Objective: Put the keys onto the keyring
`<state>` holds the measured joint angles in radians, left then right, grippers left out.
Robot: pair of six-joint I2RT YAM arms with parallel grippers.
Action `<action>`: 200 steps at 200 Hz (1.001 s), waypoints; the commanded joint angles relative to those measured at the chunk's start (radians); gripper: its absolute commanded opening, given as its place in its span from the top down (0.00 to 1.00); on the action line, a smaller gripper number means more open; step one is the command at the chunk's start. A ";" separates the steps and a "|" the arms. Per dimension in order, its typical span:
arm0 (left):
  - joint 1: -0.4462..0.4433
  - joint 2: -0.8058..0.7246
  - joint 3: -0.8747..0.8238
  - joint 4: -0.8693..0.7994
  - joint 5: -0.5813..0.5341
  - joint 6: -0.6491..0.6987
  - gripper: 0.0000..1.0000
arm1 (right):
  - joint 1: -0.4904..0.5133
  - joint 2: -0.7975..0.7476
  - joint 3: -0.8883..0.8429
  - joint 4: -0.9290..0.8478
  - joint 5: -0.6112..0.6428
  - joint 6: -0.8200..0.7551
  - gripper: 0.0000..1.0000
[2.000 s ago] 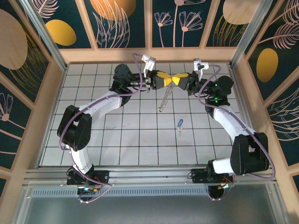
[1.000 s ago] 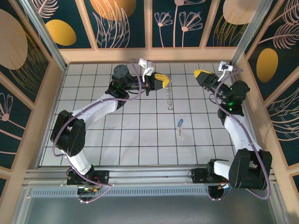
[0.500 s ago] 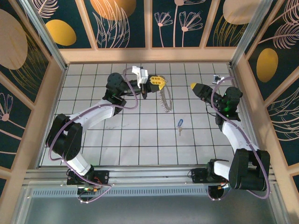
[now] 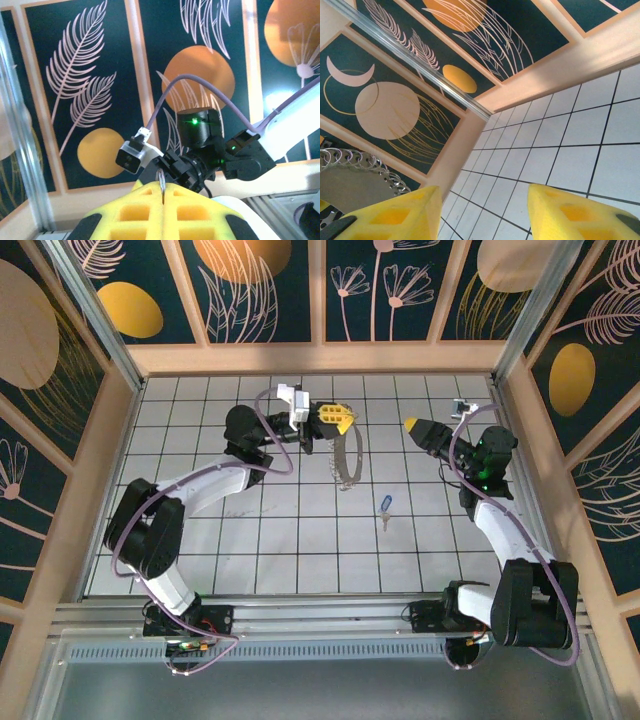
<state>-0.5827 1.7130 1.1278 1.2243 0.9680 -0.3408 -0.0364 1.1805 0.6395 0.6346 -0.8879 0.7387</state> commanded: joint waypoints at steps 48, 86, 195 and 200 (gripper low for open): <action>-0.003 0.100 0.090 0.273 0.085 -0.419 1.00 | 0.029 -0.031 0.040 0.130 -0.006 0.020 0.54; -0.003 0.106 0.126 0.181 0.123 -0.451 1.00 | 0.044 -0.019 0.058 0.267 -0.043 0.042 0.60; -0.004 0.032 0.295 -0.666 0.231 0.076 1.00 | 0.108 0.024 0.158 0.413 -0.225 0.031 0.66; -0.005 0.031 0.298 -0.682 0.232 0.089 1.00 | 0.111 0.025 0.163 0.407 -0.233 0.025 0.66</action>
<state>-0.5827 1.7996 1.3724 0.7387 1.1717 -0.4232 0.0528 1.1969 0.7479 0.9733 -1.0363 0.7750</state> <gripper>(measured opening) 0.050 0.346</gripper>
